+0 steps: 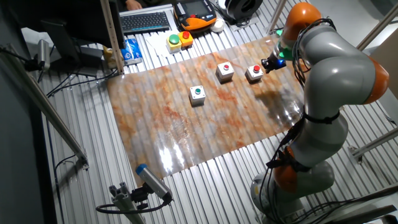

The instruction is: Press three buttons from left to right in sequence

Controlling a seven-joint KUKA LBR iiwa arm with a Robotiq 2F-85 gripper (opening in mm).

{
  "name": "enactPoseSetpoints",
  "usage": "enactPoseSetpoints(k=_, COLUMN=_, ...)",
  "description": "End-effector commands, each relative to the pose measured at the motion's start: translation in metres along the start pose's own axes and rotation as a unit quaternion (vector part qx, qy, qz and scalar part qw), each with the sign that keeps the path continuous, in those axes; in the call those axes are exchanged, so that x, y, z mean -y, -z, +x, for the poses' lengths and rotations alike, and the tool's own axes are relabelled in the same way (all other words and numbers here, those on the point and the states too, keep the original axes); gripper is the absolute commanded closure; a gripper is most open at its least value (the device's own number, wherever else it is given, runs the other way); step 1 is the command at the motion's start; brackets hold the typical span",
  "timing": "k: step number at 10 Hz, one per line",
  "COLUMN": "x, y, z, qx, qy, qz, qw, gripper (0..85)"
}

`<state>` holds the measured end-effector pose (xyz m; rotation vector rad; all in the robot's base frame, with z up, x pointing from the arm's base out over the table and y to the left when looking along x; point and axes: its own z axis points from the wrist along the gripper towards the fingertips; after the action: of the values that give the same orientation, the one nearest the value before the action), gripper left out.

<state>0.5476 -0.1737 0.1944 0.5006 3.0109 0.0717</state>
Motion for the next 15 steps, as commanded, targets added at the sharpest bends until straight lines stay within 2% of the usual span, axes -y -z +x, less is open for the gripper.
enactPoseSetpoints(k=1, x=0.001, y=-0.003, z=-0.001, qx=0.002, qy=0.001, qz=-0.001, qw=1.0000, gripper=85.0)
enactPoseSetpoints(k=3, x=0.005, y=-0.007, z=-0.006, qx=0.006, qy=0.008, qz=-0.003, qw=0.9999, gripper=85.0)
enactPoseSetpoints(k=4, x=0.009, y=-0.006, z=-0.010, qx=0.003, qy=0.010, qz=-0.007, qw=0.9999, gripper=85.0)
enactPoseSetpoints(k=6, x=0.013, y=-0.004, z=-0.024, qx=-0.002, qy=0.014, qz=-0.009, qw=0.9999, gripper=85.0)
enactPoseSetpoints(k=8, x=0.012, y=-0.006, z=-0.032, qx=-0.001, qy=0.014, qz=-0.006, qw=0.9999, gripper=85.0)
enactPoseSetpoints(k=11, x=0.016, y=-0.011, z=-0.046, qx=-0.006, qy=0.019, qz=-0.012, qw=0.9997, gripper=85.0)
enactPoseSetpoints(k=13, x=0.014, y=-0.008, z=-0.055, qx=-0.011, qy=0.018, qz=-0.012, qw=0.9997, gripper=85.0)
enactPoseSetpoints(k=15, x=0.010, y=-0.006, z=-0.060, qx=-0.012, qy=0.017, qz=-0.009, qw=0.9997, gripper=85.0)
